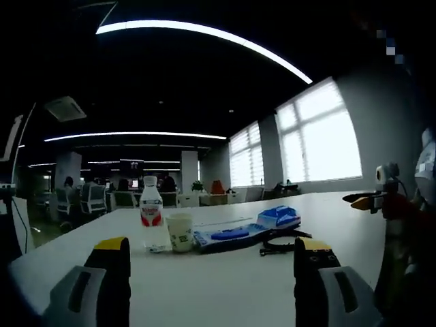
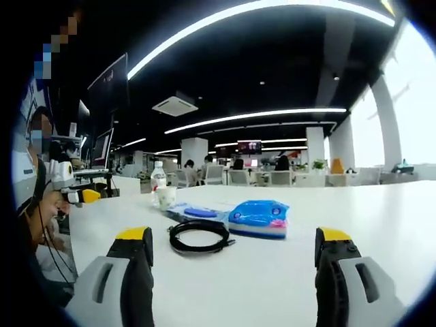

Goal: Arrange the tabletop items into an orderly group along one side of the table until the central work area is clear of visible clutter.

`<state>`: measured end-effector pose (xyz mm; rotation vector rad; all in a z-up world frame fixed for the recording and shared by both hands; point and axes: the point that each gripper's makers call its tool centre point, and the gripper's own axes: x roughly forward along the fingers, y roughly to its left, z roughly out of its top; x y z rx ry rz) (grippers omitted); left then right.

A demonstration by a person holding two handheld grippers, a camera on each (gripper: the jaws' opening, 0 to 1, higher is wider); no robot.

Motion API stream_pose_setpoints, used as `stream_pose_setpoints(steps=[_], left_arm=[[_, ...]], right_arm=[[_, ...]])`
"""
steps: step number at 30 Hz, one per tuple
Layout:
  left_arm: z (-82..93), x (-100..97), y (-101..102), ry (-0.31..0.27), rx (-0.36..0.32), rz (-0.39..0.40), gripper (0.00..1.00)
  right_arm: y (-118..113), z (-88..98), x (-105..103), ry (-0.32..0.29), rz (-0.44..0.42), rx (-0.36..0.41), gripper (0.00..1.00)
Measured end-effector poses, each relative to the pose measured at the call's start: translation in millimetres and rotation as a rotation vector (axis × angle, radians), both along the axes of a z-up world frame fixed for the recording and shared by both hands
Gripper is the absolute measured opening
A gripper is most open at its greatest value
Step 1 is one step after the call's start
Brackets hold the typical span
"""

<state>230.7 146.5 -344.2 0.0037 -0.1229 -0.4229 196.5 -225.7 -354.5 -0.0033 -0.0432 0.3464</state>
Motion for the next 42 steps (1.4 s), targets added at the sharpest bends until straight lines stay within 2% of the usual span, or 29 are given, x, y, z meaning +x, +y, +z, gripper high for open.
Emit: stream_pose_setpoints(steps=[7,15,21,26,35,42], left_arm=[[7.2,-4.2,2,-0.019,0.022,0.001,1.0],[12.9,-8.4,3,-0.03,0.029,-0.001,1.0],[12.0,-10.0,1,-0.023,0.052,-0.006,1.0],[6.5,-8.4,-1,0.013,0.047,-0.01,1.0],[1.5,-8.5,-5,0.027,0.072,-0.02,1.0],[1.3,-8.1,-8,0.032,0.067,-0.029,1.0]], right_arm=[[-8,10.9,-5,-0.015,-0.042,-0.018,1.0],[-10,12.2,-8,-0.011,-0.046,-0.025,1.0],[-11,12.1,-9,-0.01,-0.049,-0.027,1.0],[-9,9.2,-9,0.001,-0.043,-0.035,1.0],[-9,4.2,-9,0.015,-0.041,-0.025,0.99],[-8,2.6,-8,0.018,-0.034,-0.022,0.98]])
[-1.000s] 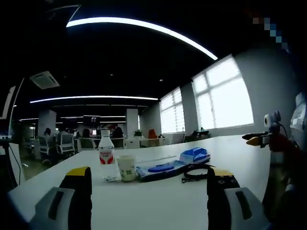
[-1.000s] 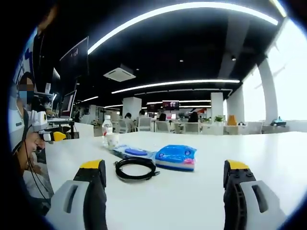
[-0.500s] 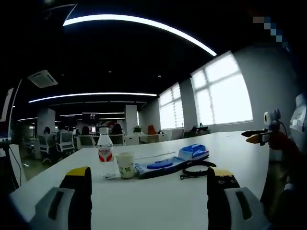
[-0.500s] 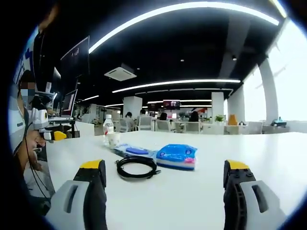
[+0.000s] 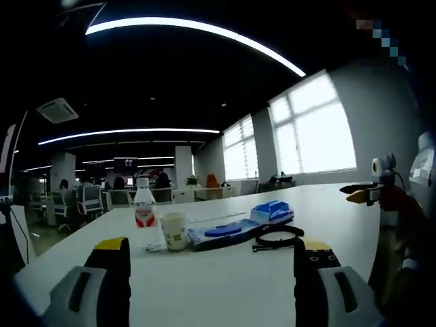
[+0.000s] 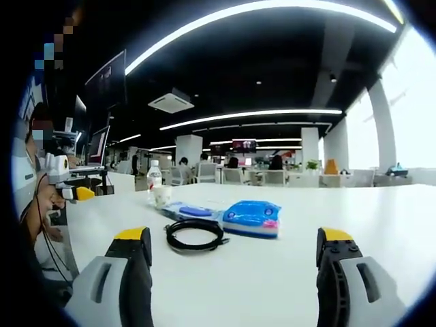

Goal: Arrange the tabletop items into an orderly group along one side of the table until the central work area is clear of visible clutter.

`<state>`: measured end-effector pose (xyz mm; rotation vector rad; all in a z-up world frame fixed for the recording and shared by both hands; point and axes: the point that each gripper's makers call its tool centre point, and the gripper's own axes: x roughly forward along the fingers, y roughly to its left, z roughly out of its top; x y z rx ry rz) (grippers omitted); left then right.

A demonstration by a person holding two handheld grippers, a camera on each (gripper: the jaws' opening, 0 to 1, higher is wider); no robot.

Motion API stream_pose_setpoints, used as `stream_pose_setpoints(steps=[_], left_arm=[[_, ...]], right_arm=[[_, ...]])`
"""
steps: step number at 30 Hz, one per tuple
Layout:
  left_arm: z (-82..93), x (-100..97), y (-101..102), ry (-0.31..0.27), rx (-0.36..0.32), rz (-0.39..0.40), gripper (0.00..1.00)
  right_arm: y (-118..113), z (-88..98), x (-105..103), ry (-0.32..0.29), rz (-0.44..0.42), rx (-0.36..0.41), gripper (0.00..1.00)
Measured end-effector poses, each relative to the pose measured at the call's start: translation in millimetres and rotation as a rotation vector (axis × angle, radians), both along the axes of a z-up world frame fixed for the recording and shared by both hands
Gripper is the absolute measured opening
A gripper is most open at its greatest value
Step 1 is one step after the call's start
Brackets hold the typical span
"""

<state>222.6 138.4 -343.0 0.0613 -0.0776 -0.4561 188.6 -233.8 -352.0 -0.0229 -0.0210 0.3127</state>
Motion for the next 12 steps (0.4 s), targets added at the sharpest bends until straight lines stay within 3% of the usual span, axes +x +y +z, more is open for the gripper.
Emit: stream_pose_setpoints(steps=[6,9,12], left_arm=[[0.2,-1.8,-2,0.001,0.018,-0.007,1.0],[6.3,-3.2,-6,-0.008,-0.032,-0.03,1.0],[9.9,-3.2,-4,-0.016,-0.039,-0.024,1.0]], right_arm=[[-1,-0.7,-1,0.004,0.001,-0.011,0.98],[0,-0.6,-1,0.004,0.005,-0.014,0.97],[-1,0.5,-1,0.001,0.008,-0.003,0.97]])
